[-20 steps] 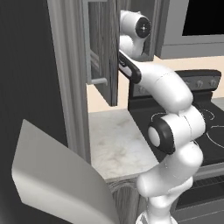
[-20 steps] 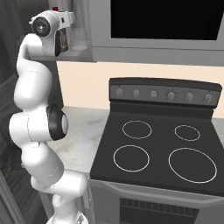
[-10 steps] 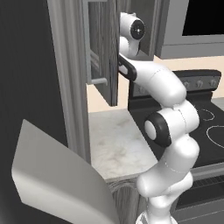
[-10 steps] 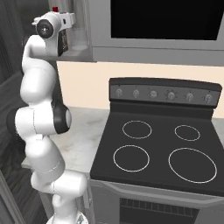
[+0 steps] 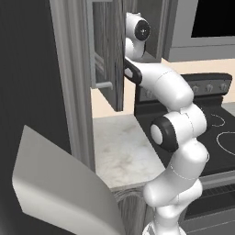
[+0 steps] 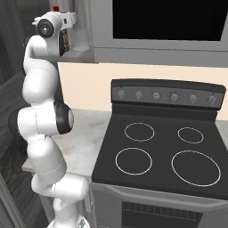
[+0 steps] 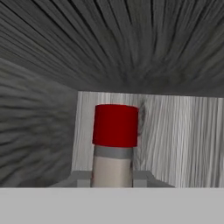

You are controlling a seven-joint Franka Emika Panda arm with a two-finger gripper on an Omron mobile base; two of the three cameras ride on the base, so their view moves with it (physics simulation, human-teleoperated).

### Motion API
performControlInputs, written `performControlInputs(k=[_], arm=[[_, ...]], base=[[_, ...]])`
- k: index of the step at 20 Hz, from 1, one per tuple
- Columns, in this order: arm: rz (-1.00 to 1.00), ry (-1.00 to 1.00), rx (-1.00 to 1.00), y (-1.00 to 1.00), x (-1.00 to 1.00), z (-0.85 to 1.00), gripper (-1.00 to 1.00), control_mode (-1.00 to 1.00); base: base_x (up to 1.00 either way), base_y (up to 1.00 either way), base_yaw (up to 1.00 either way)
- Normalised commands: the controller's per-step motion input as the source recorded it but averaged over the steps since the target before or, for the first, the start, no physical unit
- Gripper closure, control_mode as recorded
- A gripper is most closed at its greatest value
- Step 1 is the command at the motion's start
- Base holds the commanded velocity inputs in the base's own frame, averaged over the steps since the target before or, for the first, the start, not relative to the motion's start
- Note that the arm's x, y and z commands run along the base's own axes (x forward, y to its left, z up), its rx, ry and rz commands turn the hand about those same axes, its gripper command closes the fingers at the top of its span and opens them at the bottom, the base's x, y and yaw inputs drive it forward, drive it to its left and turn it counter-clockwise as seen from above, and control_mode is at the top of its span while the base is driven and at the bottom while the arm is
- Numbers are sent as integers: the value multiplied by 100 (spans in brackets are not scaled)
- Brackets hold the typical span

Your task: There is a bowl on the dining counter. Grab a lemon wedge from the fridge and place it in the bowl. Then get the liquor bottle and glass cup from the cabinet and place them next to the bowl.

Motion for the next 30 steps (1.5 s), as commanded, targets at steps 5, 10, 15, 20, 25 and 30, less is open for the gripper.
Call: performControlInputs(k=[5,10,15,20,25,30], arm=[[0,-3,0,0,-3,-1,100,-100],[0,-1,0,0,-9,-1,100,-100],[0,-2,0,0,-11,-4,100,-100],[0,-5,0,-10,-28,-14,100,-100],[3,-9,1,-32,-59,-4,100,-100],[3,-6,3,-54,-71,2,100,-100]], base=[[0,0,0],[0,0,0],[0,0,0],[0,0,0],[0,0,0],[0,0,0]])
